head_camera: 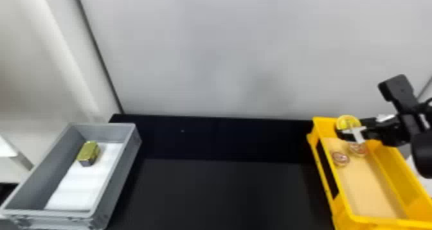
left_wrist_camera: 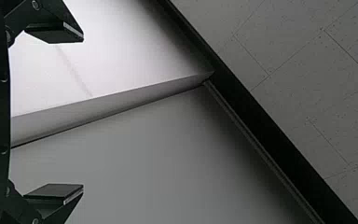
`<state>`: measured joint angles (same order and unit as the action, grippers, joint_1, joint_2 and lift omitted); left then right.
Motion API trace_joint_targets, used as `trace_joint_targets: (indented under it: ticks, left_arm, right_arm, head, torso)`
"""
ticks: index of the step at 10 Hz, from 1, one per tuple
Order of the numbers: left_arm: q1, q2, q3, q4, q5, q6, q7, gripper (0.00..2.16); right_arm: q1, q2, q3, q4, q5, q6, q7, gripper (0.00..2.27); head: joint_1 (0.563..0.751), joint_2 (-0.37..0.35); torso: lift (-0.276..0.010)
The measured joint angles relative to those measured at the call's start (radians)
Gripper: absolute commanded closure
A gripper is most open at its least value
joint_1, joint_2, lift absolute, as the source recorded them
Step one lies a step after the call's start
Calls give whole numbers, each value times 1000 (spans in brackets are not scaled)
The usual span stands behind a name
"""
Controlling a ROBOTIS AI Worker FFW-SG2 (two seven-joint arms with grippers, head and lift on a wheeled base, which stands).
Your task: Pick up the round yellow can and place it in the yellow rectangular box
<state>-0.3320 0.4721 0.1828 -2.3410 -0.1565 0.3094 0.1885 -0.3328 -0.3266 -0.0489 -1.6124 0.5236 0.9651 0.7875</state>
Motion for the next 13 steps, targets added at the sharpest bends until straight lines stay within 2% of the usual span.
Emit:
trace_joint_targets:
  ticks: [6,9,13]
  left_arm:
    - [-6,4,-8,-3,0,8,-1,142]
    - [-7,3,-10,-3,-1,8,-1,140]
    - [-13,-1,-18,-2,-2,7,-1,140]
  right_arm:
    - [92,-11,-164,74,55,-10,3,717]
    - [110,-4,-191,163,44,-35,2,717]
    - [68,2,-185,375,-55,-67,-36,717]
  head:
    - [663,54]
    - [663,54]
    - [663,54]
  torso:
    - [-9]
    - [-9]
    - [-9]
